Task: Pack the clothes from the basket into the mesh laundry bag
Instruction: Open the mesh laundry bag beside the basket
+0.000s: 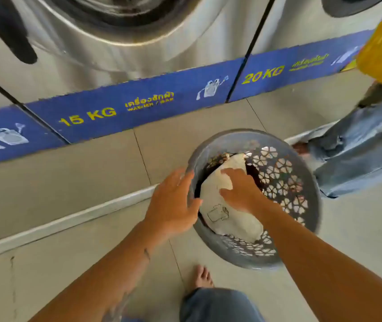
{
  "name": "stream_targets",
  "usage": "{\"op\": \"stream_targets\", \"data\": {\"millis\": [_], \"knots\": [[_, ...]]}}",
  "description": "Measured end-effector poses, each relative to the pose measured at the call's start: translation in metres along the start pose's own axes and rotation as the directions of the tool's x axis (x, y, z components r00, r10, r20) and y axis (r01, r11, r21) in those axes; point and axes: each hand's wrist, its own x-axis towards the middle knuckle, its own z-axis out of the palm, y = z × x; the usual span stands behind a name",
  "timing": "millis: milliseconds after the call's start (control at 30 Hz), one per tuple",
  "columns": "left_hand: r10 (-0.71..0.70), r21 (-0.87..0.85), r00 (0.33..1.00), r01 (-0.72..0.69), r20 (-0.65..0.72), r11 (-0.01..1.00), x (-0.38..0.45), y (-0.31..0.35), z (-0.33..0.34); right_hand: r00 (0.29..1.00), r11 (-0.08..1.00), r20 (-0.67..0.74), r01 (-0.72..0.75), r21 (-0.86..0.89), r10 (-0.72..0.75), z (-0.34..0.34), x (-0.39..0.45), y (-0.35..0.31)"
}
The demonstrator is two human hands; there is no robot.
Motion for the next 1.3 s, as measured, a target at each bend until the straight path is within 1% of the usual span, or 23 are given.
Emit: {"op": "stream_targets", "data": {"millis": [33,100,133,167,233,300,400,500,567,633,667,700,733,800,867,933,1000,1067,1133,1200,1300], "knots": [[0.024,0.060,1.000,-0.025,0.020,0.998,0.006,-0.008,0.017,1.000,1.000,-0.002,-0.010,-0.026,0.010,0.016,0.010,0.012],[0.069,0.189,0.997,-0.071,0.017,0.979,0.018,-0.024,0.047,0.998,0.996,-0.052,-0.024,-0.091,0.020,0.041,0.033,0.035],[0.088,0.208,0.996,-0.089,0.014,0.974,0.022,-0.031,0.060,0.997,0.993,-0.069,-0.044,-0.109,0.037,0.050,0.041,0.043],[0.104,0.208,0.995,-0.103,0.006,0.973,0.026,-0.036,0.071,0.994,0.989,-0.102,-0.063,-0.134,0.050,0.060,0.051,0.052],[0.145,0.143,0.987,-0.135,-0.066,0.981,0.029,-0.045,0.090,0.984,0.977,-0.168,-0.088,-0.193,0.056,0.075,0.070,0.065],[0.181,0.091,0.967,-0.167,-0.178,0.982,0.033,-0.053,0.103,0.973,0.971,-0.219,-0.113,-0.212,0.066,0.084,0.087,0.071],[0.236,0.047,0.915,-0.234,-0.327,0.971,0.038,-0.060,0.118,0.949,0.969,-0.302,-0.154,-0.191,0.092,0.097,0.106,0.081],[0.255,0.050,0.881,-0.256,-0.398,0.965,0.042,-0.067,0.125,0.907,0.945,-0.397,-0.239,-0.221,0.137,0.107,0.116,0.089],[0.251,0.061,0.870,-0.249,-0.425,0.967,0.042,-0.067,0.126,0.901,0.926,-0.388,-0.299,-0.230,0.195,0.106,0.120,0.096],[0.223,0.075,0.883,-0.211,-0.412,0.975,0.036,-0.062,0.124,0.928,0.957,-0.296,-0.269,-0.109,0.227,0.102,0.113,0.095],[0.207,0.088,0.892,-0.187,-0.402,0.978,0.035,-0.058,0.122,0.947,0.973,-0.247,-0.223,-0.053,0.204,0.101,0.103,0.092],[0.194,0.112,0.900,-0.162,-0.391,0.980,0.034,-0.055,0.120,0.961,0.984,-0.225,-0.175,-0.033,0.164,0.101,0.093,0.088],[0.185,0.148,0.905,-0.138,-0.382,0.979,0.032,-0.052,0.119,0.966,0.989,-0.228,-0.138,-0.046,0.125,0.101,0.081,0.082],[0.184,0.244,0.915,-0.099,-0.358,0.965,0.025,-0.049,0.115,0.953,0.996,-0.301,-0.061,-0.064,0.039,0.103,0.056,0.071],[0.204,0.303,0.925,-0.104,-0.320,0.947,0.014,-0.044,0.108,0.915,0.998,-0.400,0.038,-0.057,-0.057,0.100,0.030,0.060],[0.183,0.304,0.937,-0.089,-0.298,0.948,-0.002,-0.038,0.097,0.859,0.985,-0.482,0.141,-0.102,-0.173,0.094,0.006,0.051],[0.187,0.327,0.935,-0.084,-0.301,0.941,-0.023,-0.031,0.090,0.795,0.961,-0.540,0.237,-0.143,-0.277,0.090,-0.018,0.046],[0.211,0.352,0.921,-0.088,-0.328,0.932,-0.042,-0.025,0.085,0.707,0.927,-0.606,0.338,-0.162,-0.364,0.085,-0.040,0.040],[0.207,0.304,0.900,-0.089,-0.383,0.948,-0.059,-0.018,0.079,0.607,0.884,-0.665,0.429,-0.187,-0.435,0.080,-0.062,0.031],[0.189,0.203,0.874,-0.106,-0.448,0.973,-0.074,-0.012,0.075,0.513,0.836,-0.692,0.488,-0.251,-0.507,0.078,-0.085,0.019],[0.177,0.032,0.829,-0.189,-0.531,0.981,-0.097,-0.004,0.066,0.312,0.703,-0.678,0.568,-0.428,-0.666,0.081,-0.120,0.006]]}}
